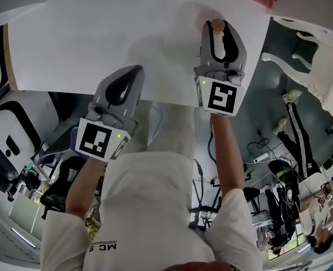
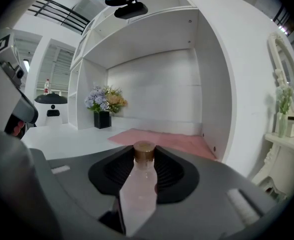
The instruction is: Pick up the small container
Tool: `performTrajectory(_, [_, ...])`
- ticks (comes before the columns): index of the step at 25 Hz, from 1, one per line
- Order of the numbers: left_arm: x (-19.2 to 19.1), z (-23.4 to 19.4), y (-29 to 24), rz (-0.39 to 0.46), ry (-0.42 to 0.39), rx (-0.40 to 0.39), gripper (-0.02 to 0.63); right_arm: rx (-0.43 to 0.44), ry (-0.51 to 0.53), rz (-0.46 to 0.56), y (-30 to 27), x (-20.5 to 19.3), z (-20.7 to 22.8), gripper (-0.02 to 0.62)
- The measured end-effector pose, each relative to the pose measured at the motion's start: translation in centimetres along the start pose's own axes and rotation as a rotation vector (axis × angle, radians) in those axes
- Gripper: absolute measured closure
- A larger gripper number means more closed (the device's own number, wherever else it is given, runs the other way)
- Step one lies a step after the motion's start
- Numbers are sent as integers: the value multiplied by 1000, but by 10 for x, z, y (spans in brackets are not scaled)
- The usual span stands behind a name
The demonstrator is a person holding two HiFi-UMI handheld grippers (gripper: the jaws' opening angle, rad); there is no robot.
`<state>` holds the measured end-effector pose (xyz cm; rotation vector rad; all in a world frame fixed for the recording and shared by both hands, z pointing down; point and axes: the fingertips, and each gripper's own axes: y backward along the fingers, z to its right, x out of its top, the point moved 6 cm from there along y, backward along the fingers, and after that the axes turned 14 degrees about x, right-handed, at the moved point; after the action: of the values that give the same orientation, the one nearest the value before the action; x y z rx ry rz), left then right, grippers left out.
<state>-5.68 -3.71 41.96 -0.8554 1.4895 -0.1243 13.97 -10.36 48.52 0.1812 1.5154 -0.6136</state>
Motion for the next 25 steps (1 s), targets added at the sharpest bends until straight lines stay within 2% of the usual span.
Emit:
performTrajectory(9, [-8, -26, 46, 24, 4, 3, 607, 29, 25, -6, 3, 11, -45, 471])
performTrajectory(14, [-9, -14, 28, 27, 5, 6, 607, 53, 37, -8, 5, 8, -22, 471])
performTrajectory(25, [30, -18, 79, 96, 8, 20, 607, 125, 32, -5, 41, 76, -58, 471])
